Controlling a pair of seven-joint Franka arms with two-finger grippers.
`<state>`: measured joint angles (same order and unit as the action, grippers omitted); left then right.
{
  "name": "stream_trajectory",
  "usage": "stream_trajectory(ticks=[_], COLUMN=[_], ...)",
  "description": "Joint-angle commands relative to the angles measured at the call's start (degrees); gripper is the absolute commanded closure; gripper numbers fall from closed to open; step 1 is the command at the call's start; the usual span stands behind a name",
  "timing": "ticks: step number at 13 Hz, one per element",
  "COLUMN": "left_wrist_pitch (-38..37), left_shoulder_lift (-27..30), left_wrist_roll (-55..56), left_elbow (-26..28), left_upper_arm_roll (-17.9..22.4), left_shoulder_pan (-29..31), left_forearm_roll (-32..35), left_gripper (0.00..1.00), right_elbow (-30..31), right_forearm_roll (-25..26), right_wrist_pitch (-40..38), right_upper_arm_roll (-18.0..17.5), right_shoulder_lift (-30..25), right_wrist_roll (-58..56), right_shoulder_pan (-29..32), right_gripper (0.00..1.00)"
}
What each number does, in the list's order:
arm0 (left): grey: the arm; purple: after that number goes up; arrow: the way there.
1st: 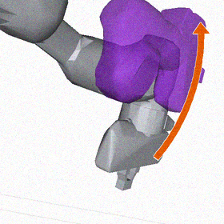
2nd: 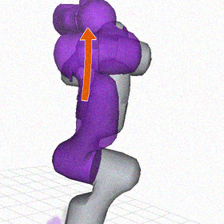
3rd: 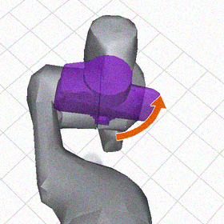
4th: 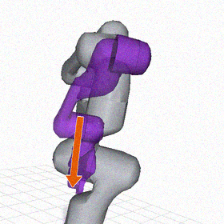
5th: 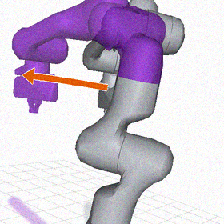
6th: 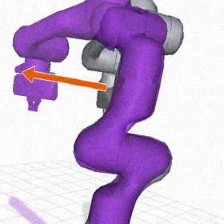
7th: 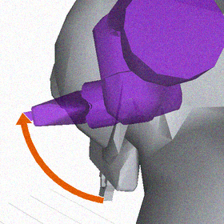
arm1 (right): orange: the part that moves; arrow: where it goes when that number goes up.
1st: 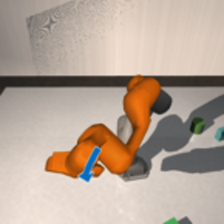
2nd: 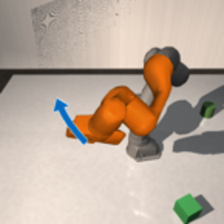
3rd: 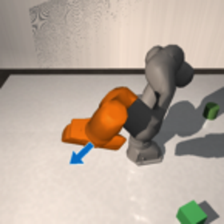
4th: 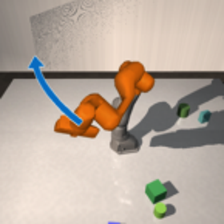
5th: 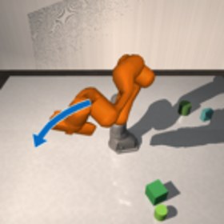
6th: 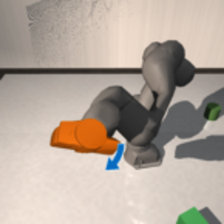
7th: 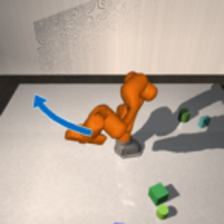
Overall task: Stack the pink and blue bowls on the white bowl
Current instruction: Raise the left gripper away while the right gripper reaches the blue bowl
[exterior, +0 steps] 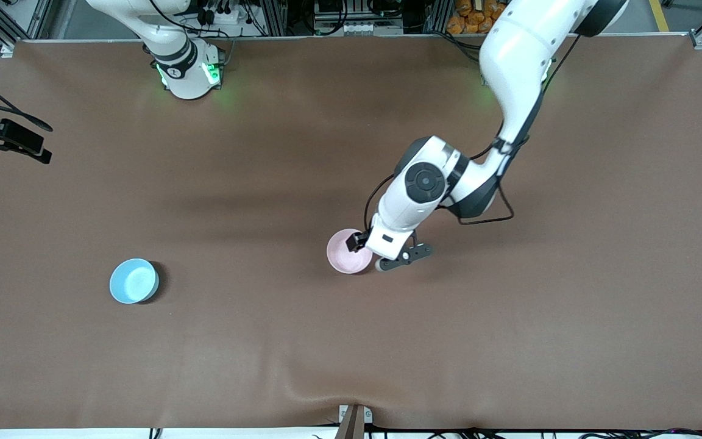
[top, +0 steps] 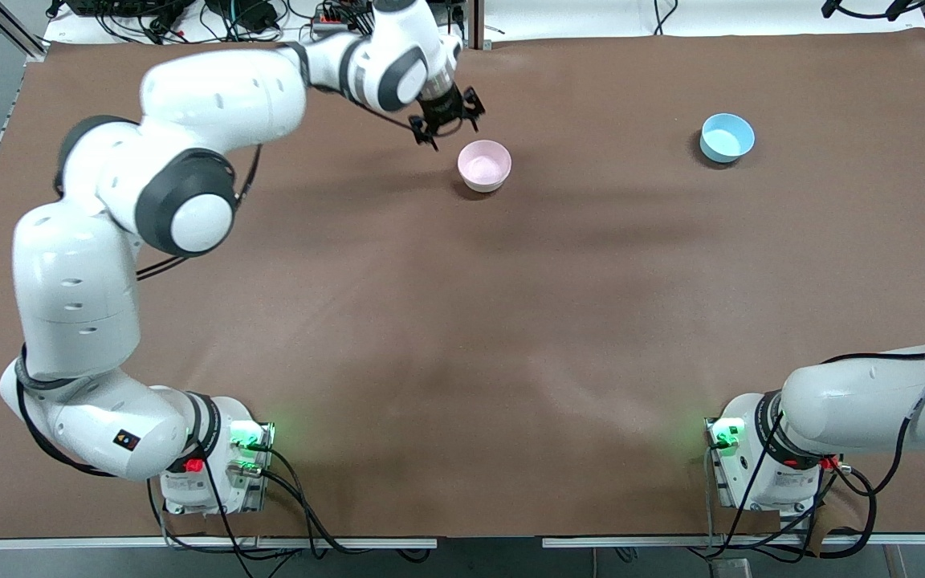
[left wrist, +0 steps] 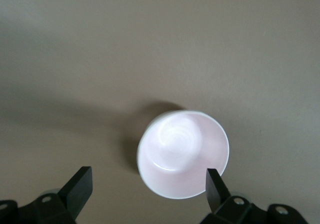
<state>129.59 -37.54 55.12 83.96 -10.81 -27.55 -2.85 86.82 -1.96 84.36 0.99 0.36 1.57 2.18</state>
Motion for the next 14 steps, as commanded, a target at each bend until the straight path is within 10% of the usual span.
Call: stream_trajectory(ticks=[1, 14], left_wrist_pitch=[-6.69, -20.84], left_shoulder_lift=[6.94, 16.0], left_wrist_roll=[0.43, -33.74], left_elbow=[1.21, 1.04], left_upper_arm_roll=[0.09, 0.0], left_shoulder_pan=[3.01, 21.57], left_forearm_roll=[5.12, 4.7], left_gripper=[0.0, 0.0], right_elbow=[-0.16, -0.25], right_forearm_roll=[-0.06, 0.47], right_wrist_pitch=[0.02, 5.19], right_upper_arm_roll=[-0.02, 0.07], right_shoulder_lift=[-0.01, 7.09], right_wrist_roll=[-0.16, -0.25], right_shoulder_pan=[-0.16, -2.53], right_gripper=[0.0, 0.0])
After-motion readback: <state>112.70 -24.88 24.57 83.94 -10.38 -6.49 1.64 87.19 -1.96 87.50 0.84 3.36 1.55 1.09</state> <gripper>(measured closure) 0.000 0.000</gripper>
